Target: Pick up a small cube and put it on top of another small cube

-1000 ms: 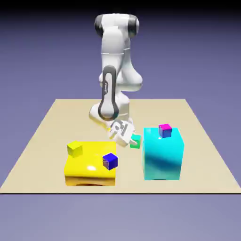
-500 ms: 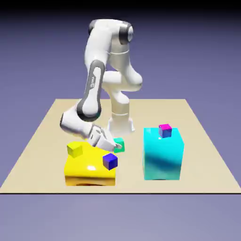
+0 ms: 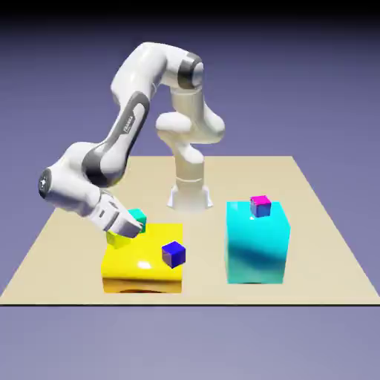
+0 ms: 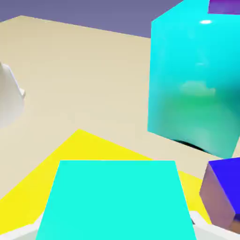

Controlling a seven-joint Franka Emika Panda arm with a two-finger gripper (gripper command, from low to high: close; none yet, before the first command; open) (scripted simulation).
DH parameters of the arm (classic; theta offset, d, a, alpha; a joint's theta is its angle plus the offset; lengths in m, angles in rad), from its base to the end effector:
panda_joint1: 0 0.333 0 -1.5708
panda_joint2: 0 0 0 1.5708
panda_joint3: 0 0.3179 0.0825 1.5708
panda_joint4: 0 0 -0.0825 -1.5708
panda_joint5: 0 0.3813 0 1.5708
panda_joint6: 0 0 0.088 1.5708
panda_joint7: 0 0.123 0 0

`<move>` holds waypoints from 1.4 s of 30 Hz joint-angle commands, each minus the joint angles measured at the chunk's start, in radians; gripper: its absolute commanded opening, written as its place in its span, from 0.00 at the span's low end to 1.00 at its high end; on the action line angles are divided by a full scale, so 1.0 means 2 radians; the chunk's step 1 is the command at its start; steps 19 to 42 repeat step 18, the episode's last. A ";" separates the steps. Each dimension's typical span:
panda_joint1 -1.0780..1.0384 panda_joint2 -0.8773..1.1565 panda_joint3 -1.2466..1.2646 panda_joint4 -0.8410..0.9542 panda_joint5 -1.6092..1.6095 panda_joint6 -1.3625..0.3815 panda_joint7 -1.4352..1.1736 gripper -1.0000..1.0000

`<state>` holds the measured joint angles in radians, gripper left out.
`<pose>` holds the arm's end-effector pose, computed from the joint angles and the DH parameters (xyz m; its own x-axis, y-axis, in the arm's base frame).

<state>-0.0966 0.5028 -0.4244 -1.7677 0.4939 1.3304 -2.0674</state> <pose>0.5020 -0.1960 0.2669 0.3421 0.7723 0.5353 0.8098 0.0467 -0.5849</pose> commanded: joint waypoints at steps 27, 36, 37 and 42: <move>0.121 0.071 -0.046 0.048 0.053 -0.046 -0.040 1.00; 0.121 0.071 -0.046 0.048 0.053 -0.046 -0.040 1.00; 0.121 0.071 -0.046 0.048 0.053 -0.046 -0.040 1.00; 0.121 0.071 -0.046 0.048 0.053 -0.046 -0.040 1.00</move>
